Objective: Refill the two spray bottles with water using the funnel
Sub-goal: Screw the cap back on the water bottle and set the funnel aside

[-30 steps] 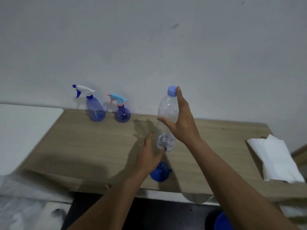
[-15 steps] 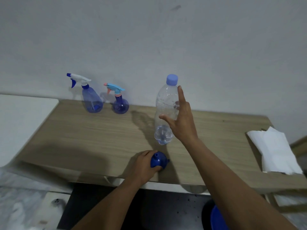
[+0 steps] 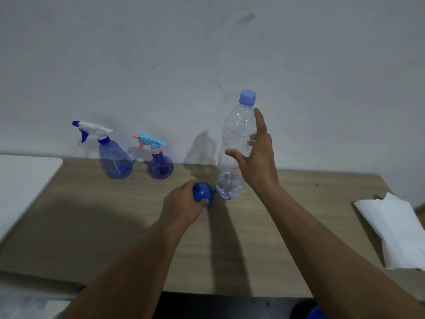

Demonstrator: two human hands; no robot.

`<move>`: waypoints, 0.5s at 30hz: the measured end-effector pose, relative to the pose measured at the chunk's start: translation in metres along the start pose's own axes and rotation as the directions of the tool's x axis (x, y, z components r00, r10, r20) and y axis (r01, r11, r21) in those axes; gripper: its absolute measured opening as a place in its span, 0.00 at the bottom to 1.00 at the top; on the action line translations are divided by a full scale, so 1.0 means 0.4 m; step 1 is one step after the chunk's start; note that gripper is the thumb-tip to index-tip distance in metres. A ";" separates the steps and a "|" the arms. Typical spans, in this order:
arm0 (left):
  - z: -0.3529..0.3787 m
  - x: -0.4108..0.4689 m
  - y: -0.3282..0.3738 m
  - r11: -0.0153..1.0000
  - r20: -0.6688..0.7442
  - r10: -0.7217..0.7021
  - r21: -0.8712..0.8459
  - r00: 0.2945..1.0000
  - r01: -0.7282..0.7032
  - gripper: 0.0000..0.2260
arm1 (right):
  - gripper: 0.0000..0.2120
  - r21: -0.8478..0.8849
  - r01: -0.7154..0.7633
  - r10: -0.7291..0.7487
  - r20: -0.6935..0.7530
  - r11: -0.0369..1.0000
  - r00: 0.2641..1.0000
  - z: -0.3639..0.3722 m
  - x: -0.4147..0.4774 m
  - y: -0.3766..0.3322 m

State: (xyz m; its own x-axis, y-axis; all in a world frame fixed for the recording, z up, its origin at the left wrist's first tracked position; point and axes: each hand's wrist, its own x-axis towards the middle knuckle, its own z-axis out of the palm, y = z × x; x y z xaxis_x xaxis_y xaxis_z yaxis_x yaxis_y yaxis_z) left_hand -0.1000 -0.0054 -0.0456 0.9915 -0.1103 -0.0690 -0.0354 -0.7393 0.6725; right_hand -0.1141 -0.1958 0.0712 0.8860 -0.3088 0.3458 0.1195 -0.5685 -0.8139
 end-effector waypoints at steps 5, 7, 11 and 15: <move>0.023 0.128 -0.036 0.998 -0.035 0.025 0.066 0.999 -0.022 0.25 | 0.48 -0.036 -0.016 0.014 -0.044 0.999 0.999 0.045 0.059 0.047; 0.031 0.167 -0.054 0.995 -0.047 0.043 0.087 0.998 -0.039 0.25 | 0.48 -0.035 -0.014 0.011 -0.063 0.999 0.998 0.061 0.073 0.060; 0.040 0.220 -0.075 0.994 -0.078 0.083 0.075 0.993 -0.078 0.23 | 0.48 -0.046 -0.017 0.013 -0.098 0.999 0.995 0.085 0.095 0.069; 0.042 0.244 -0.089 0.994 -0.067 0.085 0.067 0.994 -0.081 0.24 | 0.47 -0.044 -0.038 0.033 -0.122 0.998 0.992 0.103 0.097 0.058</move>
State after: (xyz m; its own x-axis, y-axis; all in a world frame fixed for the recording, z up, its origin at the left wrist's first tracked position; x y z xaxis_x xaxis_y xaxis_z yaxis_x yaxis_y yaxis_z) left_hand -0.0043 -0.0012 -0.0886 0.9910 -0.1285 0.0378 -0.1238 -0.7708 0.6250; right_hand -0.0584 -0.1895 0.0466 0.8283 -0.4179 0.3732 0.0657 -0.5890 -0.8055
